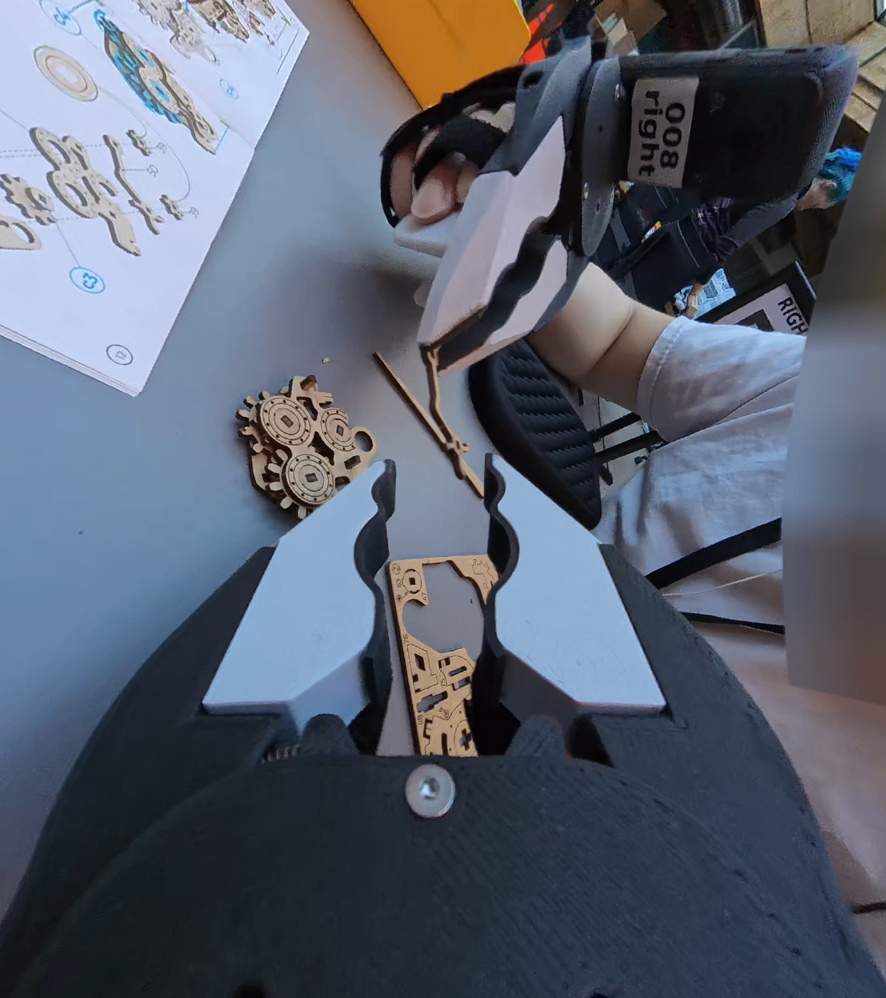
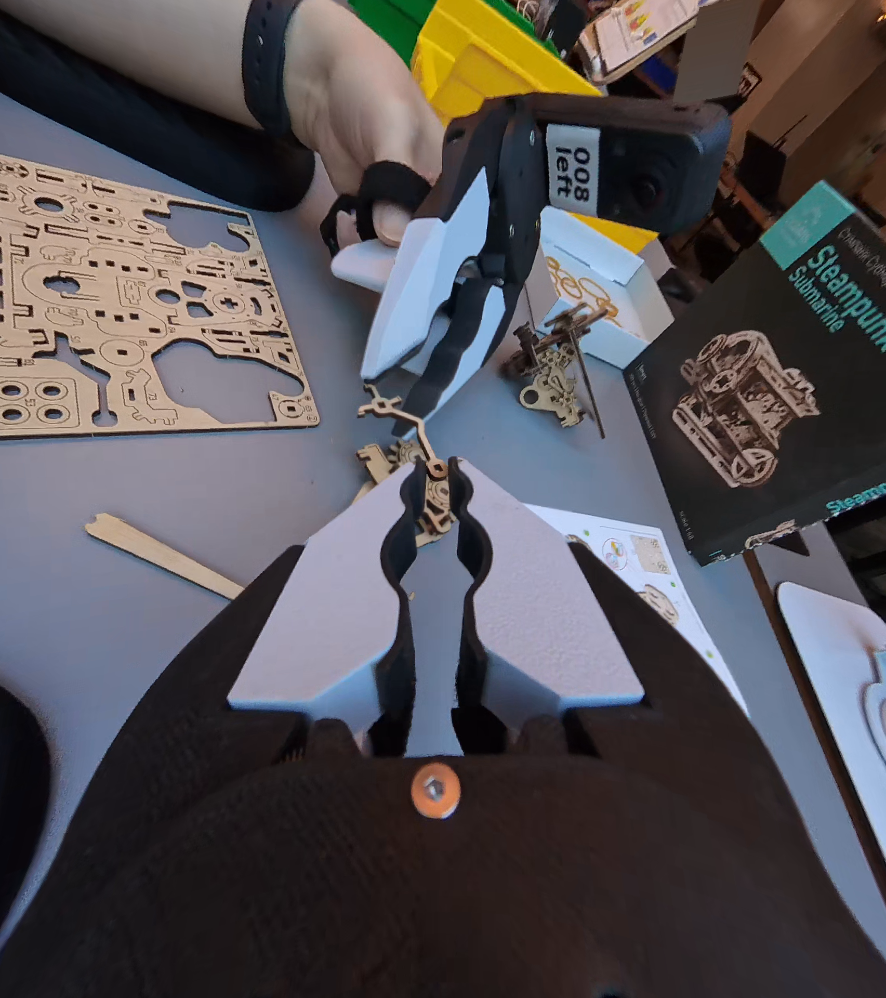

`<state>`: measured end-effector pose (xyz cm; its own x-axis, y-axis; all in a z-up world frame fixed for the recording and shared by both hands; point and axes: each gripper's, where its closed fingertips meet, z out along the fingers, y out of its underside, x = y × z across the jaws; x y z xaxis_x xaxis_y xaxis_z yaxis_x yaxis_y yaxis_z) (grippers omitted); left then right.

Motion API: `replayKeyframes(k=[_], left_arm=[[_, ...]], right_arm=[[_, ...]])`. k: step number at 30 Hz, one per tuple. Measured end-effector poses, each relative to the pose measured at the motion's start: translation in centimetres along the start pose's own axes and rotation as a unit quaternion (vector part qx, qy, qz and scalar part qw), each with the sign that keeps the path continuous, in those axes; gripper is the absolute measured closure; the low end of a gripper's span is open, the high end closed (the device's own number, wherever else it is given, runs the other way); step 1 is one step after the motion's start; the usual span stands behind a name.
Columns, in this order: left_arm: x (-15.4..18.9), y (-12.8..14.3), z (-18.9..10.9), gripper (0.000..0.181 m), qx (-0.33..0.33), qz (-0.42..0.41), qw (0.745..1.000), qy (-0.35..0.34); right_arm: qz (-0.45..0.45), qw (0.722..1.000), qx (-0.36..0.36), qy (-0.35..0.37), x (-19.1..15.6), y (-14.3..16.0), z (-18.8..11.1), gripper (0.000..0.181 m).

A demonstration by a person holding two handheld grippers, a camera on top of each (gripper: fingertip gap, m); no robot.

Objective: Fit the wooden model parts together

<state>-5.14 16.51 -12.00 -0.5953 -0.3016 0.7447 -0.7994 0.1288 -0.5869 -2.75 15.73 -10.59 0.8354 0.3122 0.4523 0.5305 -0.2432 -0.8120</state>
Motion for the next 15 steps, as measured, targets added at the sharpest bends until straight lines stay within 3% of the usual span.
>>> replayKeyframes(k=[4,7,8,9,10,12,15], left_arm=[[1.2,-0.8,-0.1,0.149,0.022,0.004,0.999,0.029],[2.8,-1.2,0.3,0.155,0.036,-0.004,0.997,0.074],[3.0,-1.3,0.4,0.161,0.039,-0.007,0.996,0.079],[3.2,-1.4,0.5,0.178,0.043,-0.008,0.996,0.083],[3.0,-1.4,0.6,0.18,0.042,-0.012,0.996,0.075],[2.3,-1.2,0.5,0.181,0.035,-0.013,0.998,0.051],[2.9,-1.4,-0.2,0.181,0.04,-0.039,0.996,0.075]], right_arm=[[-0.052,0.998,0.008,0.034,-0.3,-1.8,-0.4,0.174],[-0.094,0.994,-0.012,0.056,-0.6,-2.2,-0.2,0.174],[-0.105,0.992,-0.018,0.069,-0.4,-2.3,-0.1,0.174],[-0.114,0.99,-0.021,0.075,-0.5,-2.5,-0.1,0.174],[-0.121,0.989,-0.032,0.075,-0.5,-2.4,-0.2,0.173],[-0.118,0.99,-0.05,0.056,-0.6,-2.4,-0.9,0.162],[-0.062,0.986,-0.098,-0.119,-5.8,-1.2,-2.7,0.156]])
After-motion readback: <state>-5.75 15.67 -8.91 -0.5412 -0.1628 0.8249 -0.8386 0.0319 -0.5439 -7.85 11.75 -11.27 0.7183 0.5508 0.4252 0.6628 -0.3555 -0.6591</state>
